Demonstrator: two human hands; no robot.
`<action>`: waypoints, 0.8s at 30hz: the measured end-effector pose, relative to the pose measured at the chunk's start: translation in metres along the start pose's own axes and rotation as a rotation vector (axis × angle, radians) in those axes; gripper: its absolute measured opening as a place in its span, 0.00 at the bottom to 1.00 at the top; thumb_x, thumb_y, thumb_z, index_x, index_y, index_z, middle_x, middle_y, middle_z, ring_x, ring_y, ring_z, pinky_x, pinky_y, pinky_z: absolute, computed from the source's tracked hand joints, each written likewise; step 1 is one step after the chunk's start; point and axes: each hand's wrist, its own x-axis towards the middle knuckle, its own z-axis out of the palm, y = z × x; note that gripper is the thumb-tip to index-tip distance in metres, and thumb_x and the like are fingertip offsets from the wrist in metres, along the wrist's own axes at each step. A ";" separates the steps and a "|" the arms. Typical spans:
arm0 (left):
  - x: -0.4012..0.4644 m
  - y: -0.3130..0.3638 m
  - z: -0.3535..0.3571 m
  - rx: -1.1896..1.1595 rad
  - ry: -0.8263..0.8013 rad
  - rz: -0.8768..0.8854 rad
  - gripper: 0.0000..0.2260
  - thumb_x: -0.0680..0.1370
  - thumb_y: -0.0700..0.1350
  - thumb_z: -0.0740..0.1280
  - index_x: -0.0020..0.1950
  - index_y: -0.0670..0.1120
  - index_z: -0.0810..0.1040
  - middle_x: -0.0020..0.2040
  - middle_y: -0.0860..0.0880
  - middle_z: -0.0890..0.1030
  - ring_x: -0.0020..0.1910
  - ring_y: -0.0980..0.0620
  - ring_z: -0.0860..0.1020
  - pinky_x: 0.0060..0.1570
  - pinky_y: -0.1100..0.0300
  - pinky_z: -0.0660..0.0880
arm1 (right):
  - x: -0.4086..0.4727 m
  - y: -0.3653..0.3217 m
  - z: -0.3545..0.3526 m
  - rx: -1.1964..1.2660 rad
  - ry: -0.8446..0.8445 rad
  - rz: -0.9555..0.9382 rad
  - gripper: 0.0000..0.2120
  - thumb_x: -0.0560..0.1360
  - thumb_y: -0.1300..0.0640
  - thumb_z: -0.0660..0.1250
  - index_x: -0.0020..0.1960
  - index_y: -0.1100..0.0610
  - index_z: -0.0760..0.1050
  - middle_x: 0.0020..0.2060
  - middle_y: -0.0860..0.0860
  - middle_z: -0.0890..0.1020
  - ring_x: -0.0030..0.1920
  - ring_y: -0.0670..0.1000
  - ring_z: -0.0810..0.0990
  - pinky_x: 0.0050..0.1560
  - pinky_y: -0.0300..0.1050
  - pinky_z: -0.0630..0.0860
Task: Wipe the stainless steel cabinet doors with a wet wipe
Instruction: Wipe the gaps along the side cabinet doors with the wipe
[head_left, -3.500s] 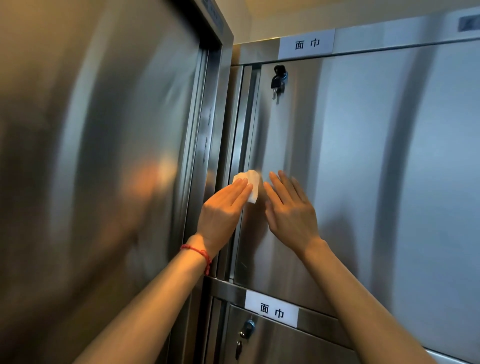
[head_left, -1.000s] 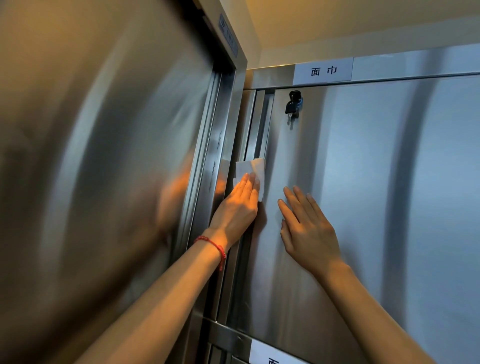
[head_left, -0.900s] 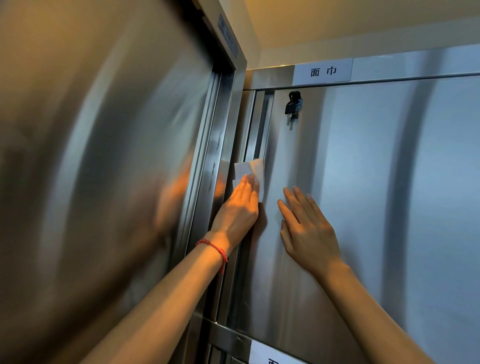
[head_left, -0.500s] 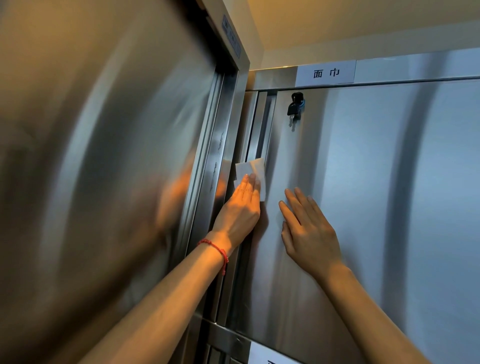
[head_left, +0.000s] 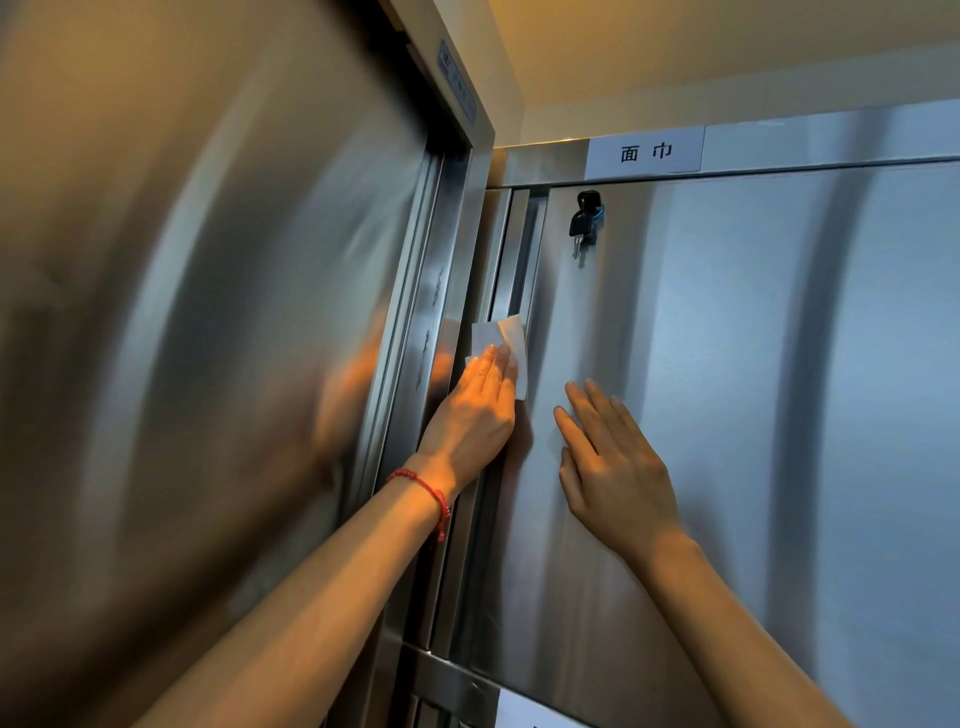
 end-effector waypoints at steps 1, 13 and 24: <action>-0.001 0.000 0.000 -0.001 -0.001 -0.003 0.22 0.77 0.37 0.42 0.67 0.39 0.64 0.64 0.40 0.75 0.66 0.45 0.73 0.66 0.53 0.67 | 0.000 0.000 0.000 -0.003 -0.002 -0.001 0.21 0.76 0.56 0.55 0.62 0.63 0.78 0.64 0.61 0.76 0.67 0.60 0.72 0.67 0.56 0.65; 0.004 -0.005 0.000 0.057 -0.028 0.031 0.24 0.77 0.34 0.40 0.69 0.38 0.64 0.66 0.39 0.73 0.67 0.45 0.72 0.68 0.54 0.64 | 0.000 0.000 0.001 -0.004 -0.011 0.001 0.22 0.76 0.55 0.54 0.62 0.63 0.78 0.64 0.60 0.76 0.67 0.60 0.72 0.67 0.57 0.66; 0.014 -0.007 -0.005 0.019 -0.036 0.003 0.24 0.76 0.35 0.42 0.68 0.38 0.67 0.64 0.40 0.75 0.65 0.46 0.73 0.68 0.56 0.66 | -0.001 0.000 0.002 -0.001 -0.031 0.004 0.22 0.76 0.55 0.54 0.63 0.63 0.77 0.64 0.60 0.75 0.67 0.60 0.72 0.67 0.56 0.66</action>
